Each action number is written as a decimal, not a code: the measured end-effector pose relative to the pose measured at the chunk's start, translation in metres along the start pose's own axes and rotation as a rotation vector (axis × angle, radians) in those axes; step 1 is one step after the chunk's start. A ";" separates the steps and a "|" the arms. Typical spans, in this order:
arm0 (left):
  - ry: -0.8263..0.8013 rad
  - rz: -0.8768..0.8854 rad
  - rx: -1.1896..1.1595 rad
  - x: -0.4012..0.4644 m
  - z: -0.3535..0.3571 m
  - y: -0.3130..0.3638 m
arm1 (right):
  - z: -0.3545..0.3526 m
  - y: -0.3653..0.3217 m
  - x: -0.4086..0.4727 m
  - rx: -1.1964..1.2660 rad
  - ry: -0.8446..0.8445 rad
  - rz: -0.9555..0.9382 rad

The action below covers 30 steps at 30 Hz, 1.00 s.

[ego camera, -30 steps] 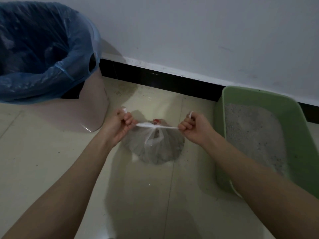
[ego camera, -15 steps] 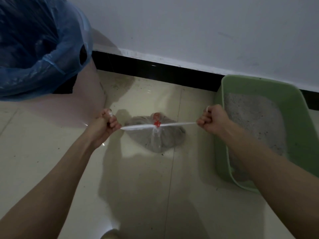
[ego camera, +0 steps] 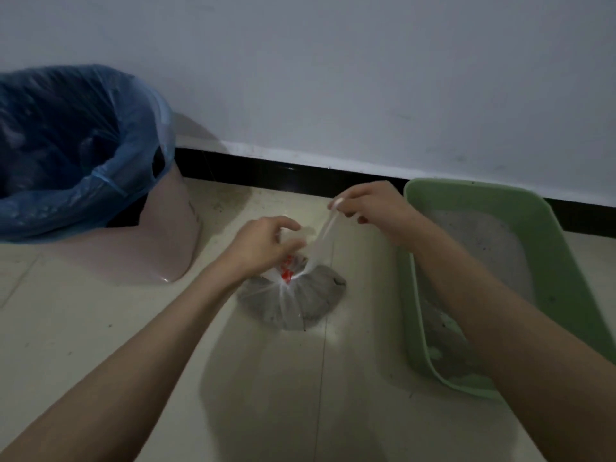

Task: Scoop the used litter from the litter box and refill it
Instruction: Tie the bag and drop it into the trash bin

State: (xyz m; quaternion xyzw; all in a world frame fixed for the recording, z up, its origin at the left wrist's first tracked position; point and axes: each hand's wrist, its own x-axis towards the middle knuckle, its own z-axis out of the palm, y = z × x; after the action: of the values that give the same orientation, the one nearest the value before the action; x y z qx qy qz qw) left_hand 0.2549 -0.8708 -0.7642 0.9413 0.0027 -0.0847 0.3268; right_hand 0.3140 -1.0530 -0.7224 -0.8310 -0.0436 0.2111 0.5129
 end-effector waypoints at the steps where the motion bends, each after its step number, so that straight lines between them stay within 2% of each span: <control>1: -0.052 -0.008 0.011 0.004 0.002 0.013 | 0.002 -0.008 -0.001 -0.052 -0.005 -0.042; 4: -0.176 -0.047 -0.094 0.013 0.006 0.038 | 0.008 -0.020 -0.004 -0.046 -0.026 -0.112; 7: -0.149 -0.091 -0.182 0.016 0.005 0.037 | 0.004 -0.017 -0.003 0.047 0.016 -0.103; 10: -0.081 -0.322 -0.620 0.016 -0.002 0.025 | 0.009 0.007 -0.003 0.046 0.024 0.009; 12: -0.059 -0.478 -0.901 0.016 -0.008 0.018 | 0.025 0.028 -0.007 -0.028 -0.081 0.103; 15: -0.063 -0.608 -1.075 0.018 -0.009 0.017 | 0.051 0.048 -0.009 0.247 -0.302 0.313; 16: -0.076 -0.630 -1.109 0.019 -0.010 0.018 | 0.059 0.051 -0.007 0.286 -0.351 0.323; 18: -0.091 -0.666 -1.176 0.023 -0.011 0.017 | 0.074 0.056 -0.002 0.122 -0.377 0.222; 21: -0.083 -0.736 -1.306 0.026 -0.015 0.011 | 0.102 0.063 0.001 -0.219 -0.274 0.042; 25: -0.088 -0.821 -1.499 0.026 -0.012 0.015 | 0.134 0.072 -0.005 -0.590 0.045 -0.168; 26: -0.093 -0.820 -1.529 0.027 -0.012 0.013 | 0.137 0.076 -0.002 -0.649 0.078 -0.192; 28: -0.086 -0.818 -1.578 0.029 -0.014 0.002 | 0.133 0.079 0.004 -0.664 0.023 -0.195; 30: -0.054 -0.829 -1.585 0.029 -0.015 -0.018 | 0.123 0.080 0.009 -0.517 -0.123 -0.171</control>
State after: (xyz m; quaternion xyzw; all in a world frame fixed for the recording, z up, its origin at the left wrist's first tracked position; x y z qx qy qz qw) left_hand 0.2844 -0.8486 -0.7686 0.3604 0.3926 -0.1913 0.8242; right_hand 0.2625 -0.9857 -0.8424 -0.9132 -0.1970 0.1990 0.2961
